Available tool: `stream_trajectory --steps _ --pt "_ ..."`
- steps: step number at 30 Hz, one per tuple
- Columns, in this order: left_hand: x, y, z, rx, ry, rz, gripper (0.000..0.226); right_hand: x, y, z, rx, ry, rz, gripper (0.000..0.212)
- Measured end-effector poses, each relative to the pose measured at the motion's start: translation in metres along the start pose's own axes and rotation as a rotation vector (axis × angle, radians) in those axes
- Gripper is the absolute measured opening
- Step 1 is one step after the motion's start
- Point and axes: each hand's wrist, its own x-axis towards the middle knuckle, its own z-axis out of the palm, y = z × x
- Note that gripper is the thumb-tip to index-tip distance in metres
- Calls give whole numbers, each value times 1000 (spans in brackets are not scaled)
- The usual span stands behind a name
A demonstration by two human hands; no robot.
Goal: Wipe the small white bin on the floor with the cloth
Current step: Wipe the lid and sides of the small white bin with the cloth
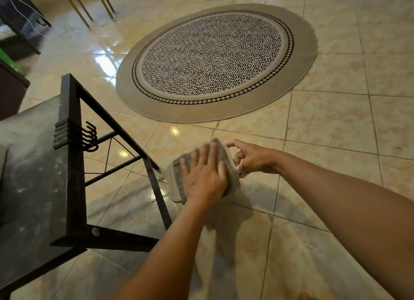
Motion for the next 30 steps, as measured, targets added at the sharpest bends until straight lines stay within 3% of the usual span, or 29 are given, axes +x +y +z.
stream_trajectory --steps 2,5,8,12,17,19,22,27,30 --pt "2 -2 -2 -2 2 -35 66 -1 -1 0 -10 -6 -5 83" --pt "-5 -1 0 33 -5 171 63 -1 0 0 13 -14 -6 82" --pt "0 -12 -3 27 21 -12 64 0 -1 2 -27 11 -16 88" --pt "-2 -15 -4 62 10 108 65 1 -2 4 -41 5 -34 88" --pt "-12 -51 -6 2 85 -337 65 2 -5 6 -72 35 -12 86" --pt "-33 -28 -1 21 59 -267 65 2 -7 5 -80 27 -6 86" --pt "-37 -3 8 64 8 -11 66 -1 -10 7 -92 34 -5 87" --pt "-16 -24 -6 -48 -69 -185 71 -3 -10 9 -67 46 0 85" --pt "-39 -4 -4 -9 -110 -80 70 -2 -11 5 -54 22 8 84"
